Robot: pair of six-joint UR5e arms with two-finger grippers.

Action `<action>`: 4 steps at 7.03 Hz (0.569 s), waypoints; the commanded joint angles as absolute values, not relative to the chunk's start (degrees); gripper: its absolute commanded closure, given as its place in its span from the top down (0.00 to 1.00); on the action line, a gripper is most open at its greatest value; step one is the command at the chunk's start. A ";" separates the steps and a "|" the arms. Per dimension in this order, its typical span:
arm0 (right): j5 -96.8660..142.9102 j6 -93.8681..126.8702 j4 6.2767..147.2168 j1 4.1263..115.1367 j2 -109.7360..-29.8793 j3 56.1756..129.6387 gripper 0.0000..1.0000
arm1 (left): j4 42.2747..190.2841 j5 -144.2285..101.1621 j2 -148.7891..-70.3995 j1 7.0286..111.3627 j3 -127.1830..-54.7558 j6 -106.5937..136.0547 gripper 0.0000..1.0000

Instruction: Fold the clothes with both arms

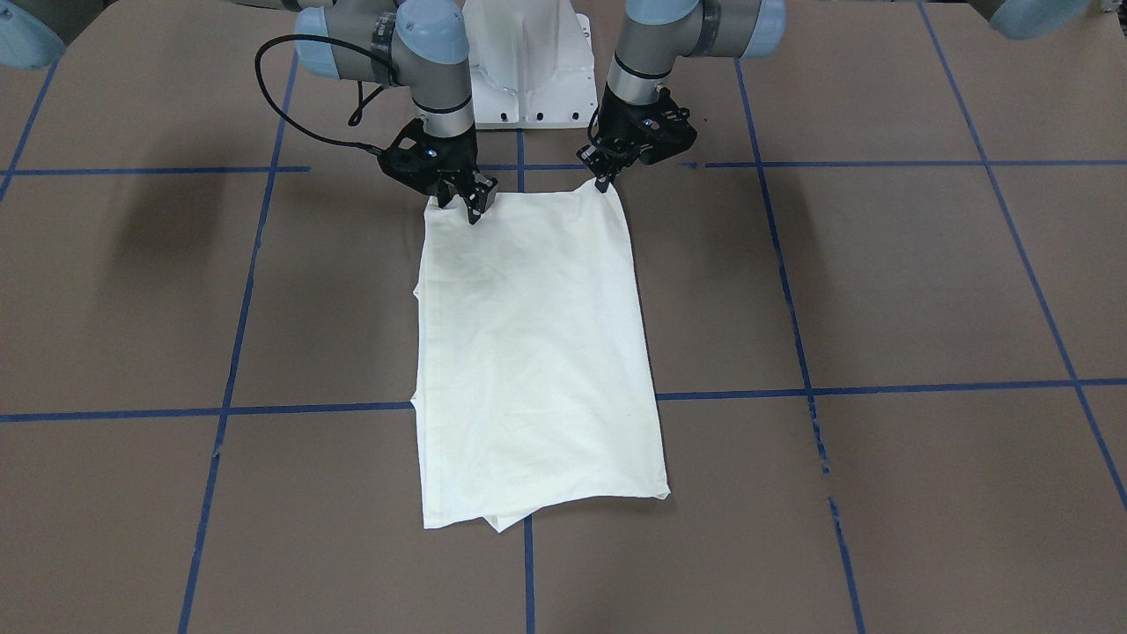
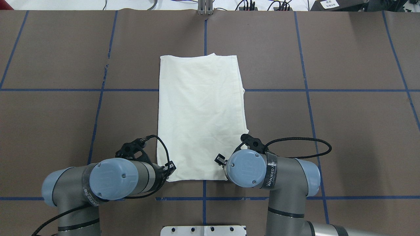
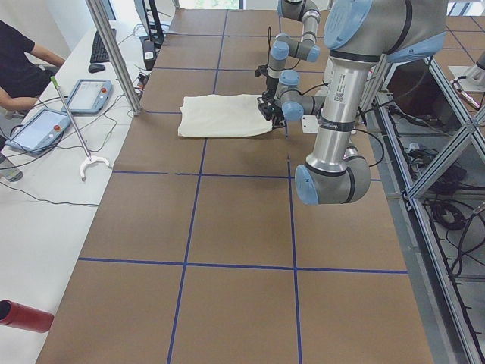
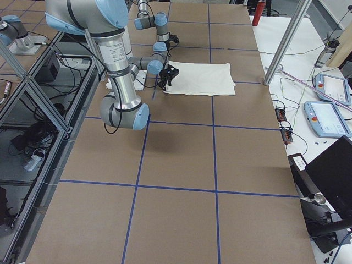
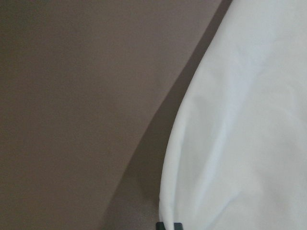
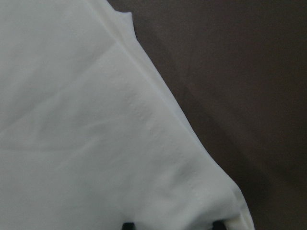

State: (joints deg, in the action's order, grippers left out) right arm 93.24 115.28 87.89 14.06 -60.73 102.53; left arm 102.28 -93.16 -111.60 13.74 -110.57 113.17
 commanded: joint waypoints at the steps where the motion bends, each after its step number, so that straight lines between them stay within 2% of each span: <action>1: 93.34 114.87 87.89 14.06 -60.47 102.92 0.10 | 102.39 -93.16 -111.53 13.71 -110.48 113.12 0.00; 2: 93.34 114.87 87.89 14.06 -60.47 102.92 0.01 | 102.57 -93.16 -111.53 13.71 -110.39 113.12 0.00; 4: 93.51 114.79 86.76 14.85 -60.47 102.83 0.00 | 102.66 -93.16 -111.62 13.71 -110.39 113.12 0.00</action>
State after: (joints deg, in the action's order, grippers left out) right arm 93.42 114.83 87.58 14.36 -60.48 102.85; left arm 102.60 -93.16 -111.59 13.71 -110.41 113.12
